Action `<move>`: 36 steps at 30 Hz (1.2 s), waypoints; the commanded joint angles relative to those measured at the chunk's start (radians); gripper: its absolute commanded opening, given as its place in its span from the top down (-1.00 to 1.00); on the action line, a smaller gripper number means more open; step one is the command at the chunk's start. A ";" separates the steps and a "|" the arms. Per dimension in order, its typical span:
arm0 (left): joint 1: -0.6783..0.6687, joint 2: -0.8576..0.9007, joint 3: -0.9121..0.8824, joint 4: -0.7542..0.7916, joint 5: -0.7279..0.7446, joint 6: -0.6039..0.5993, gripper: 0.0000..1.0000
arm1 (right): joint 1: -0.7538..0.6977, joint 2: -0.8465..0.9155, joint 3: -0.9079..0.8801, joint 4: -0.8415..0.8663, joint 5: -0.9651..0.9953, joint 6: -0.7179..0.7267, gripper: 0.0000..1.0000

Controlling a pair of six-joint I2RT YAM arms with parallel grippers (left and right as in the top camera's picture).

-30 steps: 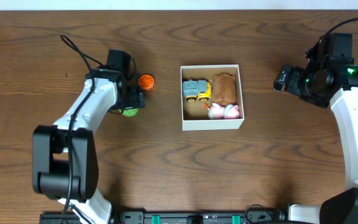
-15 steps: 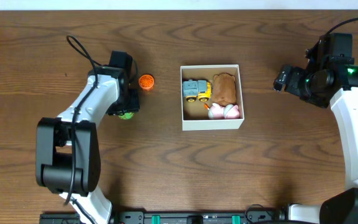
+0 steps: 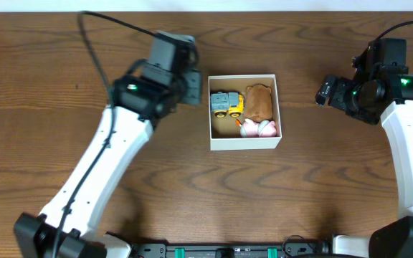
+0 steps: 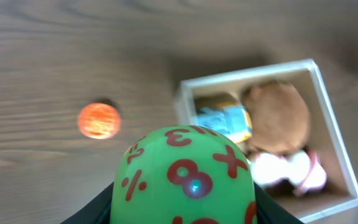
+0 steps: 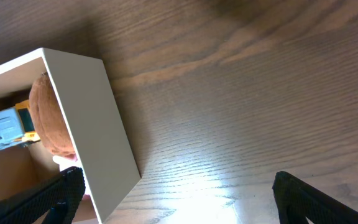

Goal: Pack container
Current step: 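Lower the green ball into the box with the left gripper and release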

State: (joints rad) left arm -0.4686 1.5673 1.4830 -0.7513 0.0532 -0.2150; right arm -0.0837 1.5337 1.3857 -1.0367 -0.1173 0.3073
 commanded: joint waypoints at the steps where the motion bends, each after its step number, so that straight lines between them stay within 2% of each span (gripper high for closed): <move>1: -0.084 0.087 -0.012 0.005 0.007 -0.023 0.07 | 0.006 0.004 -0.003 -0.005 -0.008 0.014 -0.99; 10: -0.179 0.279 -0.012 0.042 0.007 -0.024 0.04 | 0.006 0.004 -0.003 -0.013 -0.007 0.014 -0.99; 15: -0.183 0.322 -0.012 0.038 0.008 -0.039 -0.14 | 0.006 0.004 -0.003 -0.015 -0.008 0.014 -0.98; 19: -0.183 0.310 -0.010 0.039 0.008 -0.038 -0.47 | 0.006 0.004 -0.003 -0.015 -0.007 0.014 -0.98; 21: -0.183 0.293 -0.007 0.038 0.008 -0.038 -0.57 | 0.006 0.004 -0.003 -0.015 -0.008 0.014 -0.99; 30: -0.158 0.163 0.071 -0.004 -0.014 -0.023 -0.58 | 0.006 0.004 -0.003 -0.015 -0.008 0.014 -0.99; 36: -0.013 0.086 0.076 -0.057 -0.158 -0.022 -0.58 | 0.006 0.004 -0.003 -0.014 -0.007 0.014 -0.98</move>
State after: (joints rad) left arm -0.5663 1.6794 1.5421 -0.7837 -0.0059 -0.2497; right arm -0.0837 1.5337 1.3857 -1.0512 -0.1173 0.3073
